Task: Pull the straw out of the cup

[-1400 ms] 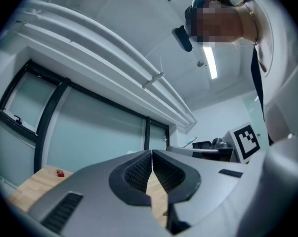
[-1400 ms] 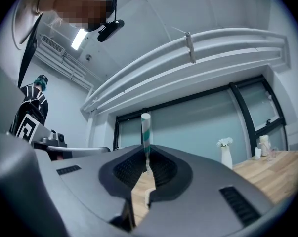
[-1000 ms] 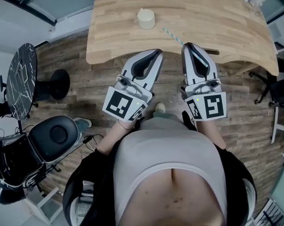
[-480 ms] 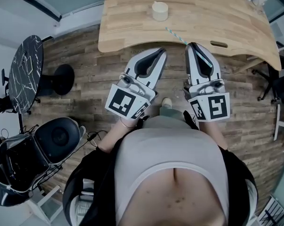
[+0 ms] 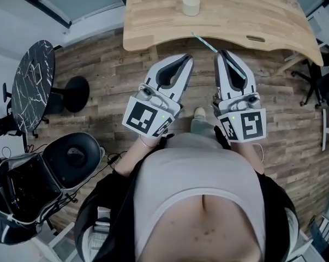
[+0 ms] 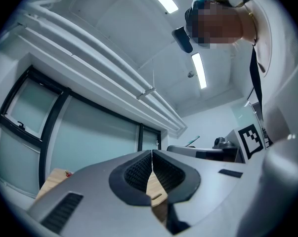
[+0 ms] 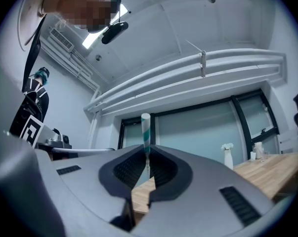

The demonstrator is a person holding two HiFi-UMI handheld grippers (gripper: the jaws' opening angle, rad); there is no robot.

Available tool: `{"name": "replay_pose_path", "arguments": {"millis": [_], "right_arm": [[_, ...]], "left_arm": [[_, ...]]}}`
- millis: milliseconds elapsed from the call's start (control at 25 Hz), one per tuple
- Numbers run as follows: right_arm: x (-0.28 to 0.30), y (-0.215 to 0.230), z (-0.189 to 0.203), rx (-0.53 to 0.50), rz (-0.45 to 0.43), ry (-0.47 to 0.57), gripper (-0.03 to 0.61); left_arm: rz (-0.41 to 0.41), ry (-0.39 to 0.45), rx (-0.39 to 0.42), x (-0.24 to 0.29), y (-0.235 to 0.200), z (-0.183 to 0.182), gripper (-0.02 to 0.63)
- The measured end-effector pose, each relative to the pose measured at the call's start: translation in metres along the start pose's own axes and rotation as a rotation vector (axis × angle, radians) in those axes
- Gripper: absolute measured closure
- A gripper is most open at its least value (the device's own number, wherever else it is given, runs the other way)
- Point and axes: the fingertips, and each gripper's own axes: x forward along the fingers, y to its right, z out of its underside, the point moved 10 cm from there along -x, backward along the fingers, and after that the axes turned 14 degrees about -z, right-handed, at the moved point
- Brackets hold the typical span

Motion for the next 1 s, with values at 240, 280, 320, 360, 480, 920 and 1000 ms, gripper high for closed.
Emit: {"name": "replay_pose_path", "arguments": {"millis": [240,280,320,360,480,920,1000], "right_arm": [[-0.018,-0.051,-0.007,-0.005,0.037,-0.004,0.535],[-0.02,-0.059,-0.008,-0.004,0.041,-0.005,0.535],[-0.022,-0.067,-0.009,-0.003,0.044,-0.005,0.535],[-0.024,-0.075,-0.01,-0.002,0.046,-0.006,0.535],[-0.029,-0.1,-0.014,0.0,0.052,-0.01,0.535],[-0.063,-0.167,-0.024,0.017,0.092,-0.023,0.535],[-0.071,-0.172,-0.027,0.006,0.087,-0.023,0.535]], "left_arm": [[0.018,-0.003,0.001,-0.051,0.001,-0.01,0.603],[0.018,-0.005,0.003,-0.059,0.0,-0.012,0.603],[0.018,-0.009,0.004,-0.067,0.0,-0.013,0.603],[0.02,-0.014,0.003,-0.075,0.0,-0.014,0.603],[0.025,-0.017,0.004,-0.099,0.0,-0.019,0.603],[0.063,-0.028,-0.023,-0.161,0.014,-0.025,0.603],[0.063,-0.022,-0.019,-0.167,0.021,-0.027,0.603]]}}
